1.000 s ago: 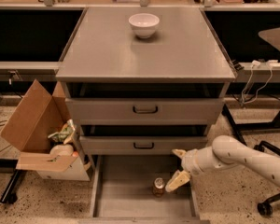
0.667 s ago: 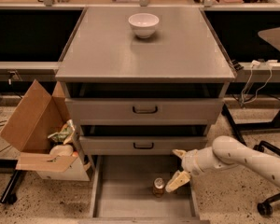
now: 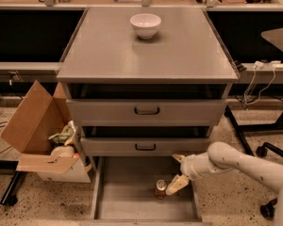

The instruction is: Pick orange can from bottom drawer and place on counter

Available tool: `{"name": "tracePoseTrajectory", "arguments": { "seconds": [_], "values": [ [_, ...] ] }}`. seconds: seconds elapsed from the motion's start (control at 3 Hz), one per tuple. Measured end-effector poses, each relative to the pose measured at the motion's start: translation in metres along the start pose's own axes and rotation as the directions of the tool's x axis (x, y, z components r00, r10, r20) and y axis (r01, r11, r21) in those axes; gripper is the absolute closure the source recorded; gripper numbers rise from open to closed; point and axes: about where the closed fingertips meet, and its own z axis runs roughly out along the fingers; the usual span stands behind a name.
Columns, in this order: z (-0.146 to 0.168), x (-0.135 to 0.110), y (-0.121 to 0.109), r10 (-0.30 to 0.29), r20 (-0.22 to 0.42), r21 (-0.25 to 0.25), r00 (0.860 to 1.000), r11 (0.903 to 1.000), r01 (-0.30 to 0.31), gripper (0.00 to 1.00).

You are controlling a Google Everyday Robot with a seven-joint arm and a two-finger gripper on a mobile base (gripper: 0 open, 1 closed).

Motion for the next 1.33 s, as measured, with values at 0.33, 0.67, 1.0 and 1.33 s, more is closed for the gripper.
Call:
{"name": "tracePoseTrajectory", "arguments": {
  "seconds": [0.33, 0.67, 1.0, 1.33],
  "values": [
    [0.033, 0.035, -0.012, -0.004, 0.005, -0.005, 1.0, 1.0, 0.004, 0.0],
    [0.063, 0.065, -0.017, -0.011, 0.008, -0.006, 1.0, 0.9999, 0.011, 0.0],
    [0.09, 0.088, -0.021, -0.018, 0.018, -0.006, 1.0, 0.9998, 0.018, 0.0],
    [0.111, 0.103, -0.03, -0.02, 0.038, 0.016, 0.999, 0.9997, 0.019, 0.0]
  ]
}}
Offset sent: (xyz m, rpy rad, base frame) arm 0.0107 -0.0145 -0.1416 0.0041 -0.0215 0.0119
